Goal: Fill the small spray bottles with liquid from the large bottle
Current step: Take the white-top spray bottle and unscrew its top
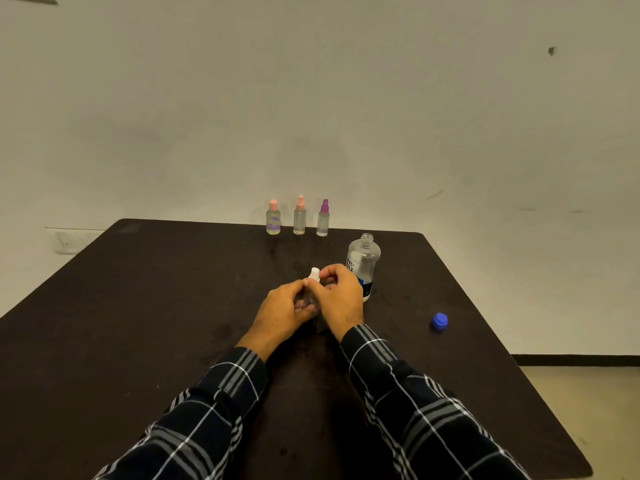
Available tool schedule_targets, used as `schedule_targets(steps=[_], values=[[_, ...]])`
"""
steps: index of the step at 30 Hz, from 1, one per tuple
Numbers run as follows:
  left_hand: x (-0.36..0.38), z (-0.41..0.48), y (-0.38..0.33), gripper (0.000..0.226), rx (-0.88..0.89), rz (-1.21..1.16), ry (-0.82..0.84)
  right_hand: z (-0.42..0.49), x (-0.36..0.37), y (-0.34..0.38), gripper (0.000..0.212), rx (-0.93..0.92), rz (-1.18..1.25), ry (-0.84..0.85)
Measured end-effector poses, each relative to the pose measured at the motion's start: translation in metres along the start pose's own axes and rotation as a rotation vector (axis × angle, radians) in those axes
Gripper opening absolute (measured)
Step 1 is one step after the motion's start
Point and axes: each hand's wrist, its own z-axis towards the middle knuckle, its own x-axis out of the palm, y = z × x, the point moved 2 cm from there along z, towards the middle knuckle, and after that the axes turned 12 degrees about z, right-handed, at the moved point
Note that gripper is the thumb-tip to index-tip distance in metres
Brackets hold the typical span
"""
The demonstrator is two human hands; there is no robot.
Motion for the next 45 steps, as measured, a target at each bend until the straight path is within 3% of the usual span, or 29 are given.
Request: schedule_targets(steps=[3, 8, 11, 15, 17, 19, 23, 26, 29, 32, 35, 37, 41, 43, 45], values=[[-0.001, 0.0, 0.0, 0.039, 0.018, 0.034, -0.011, -0.001, -0.001, -0.001, 0.018, -0.005, -0.069, 0.068], [0.0, 0.002, 0.001, 0.04, 0.03, 0.037, -0.002, 0.004, -0.007, -0.005, 0.05, 0.023, 0.023, 0.291], [-0.001, 0.002, 0.0, 0.034, 0.024, 0.01, -0.008, 0.008, -0.003, -0.004, 0.067, 0.085, -0.035, 0.293], [0.0, 0.003, 0.001, 0.032, 0.005, 0.031, -0.001, 0.011, 0.001, -0.006, 0.042, 0.083, -0.163, 0.075], [0.001, 0.004, 0.003, 0.034, 0.005, 0.051, 0.003, 0.012, -0.001, -0.007, 0.028, 0.066, -0.168, 0.089], [0.002, 0.004, 0.002, 0.036, 0.015, 0.069, 0.001, 0.014, -0.004, -0.005, 0.028, 0.03, -0.174, 0.184], [0.001, 0.004, 0.001, 0.04, 0.044, 0.085, -0.011, 0.014, -0.012, -0.005, 0.049, 0.027, -0.12, 0.387], [0.003, 0.004, 0.002, 0.037, 0.035, 0.088, -0.009, 0.011, -0.009, -0.001, 0.074, 0.052, -0.05, 0.263], [0.004, 0.005, 0.004, 0.039, 0.019, 0.094, -0.005, 0.013, -0.007, 0.001, 0.059, 0.043, -0.039, 0.163], [0.005, 0.005, 0.004, 0.037, 0.018, 0.08, 0.002, 0.016, -0.013, -0.002, 0.041, 0.049, -0.014, 0.32], [0.005, 0.005, 0.002, 0.036, 0.015, 0.094, 0.0, 0.017, -0.017, 0.001, 0.047, 0.039, -0.013, 0.4], [0.005, 0.005, 0.002, 0.037, -0.003, 0.093, -0.002, 0.018, -0.015, 0.004, 0.055, 0.029, -0.098, 0.295], [0.005, 0.006, 0.003, 0.042, -0.012, 0.125, -0.003, 0.018, -0.009, 0.007, 0.03, 0.049, -0.208, 0.135], [0.005, 0.006, 0.003, 0.04, -0.001, 0.146, 0.0, 0.019, -0.009, 0.009, 0.02, 0.028, -0.245, 0.191], [0.005, 0.007, 0.004, 0.04, 0.013, 0.148, 0.001, 0.019, -0.012, 0.016, 0.024, -0.014, -0.283, 0.323]])
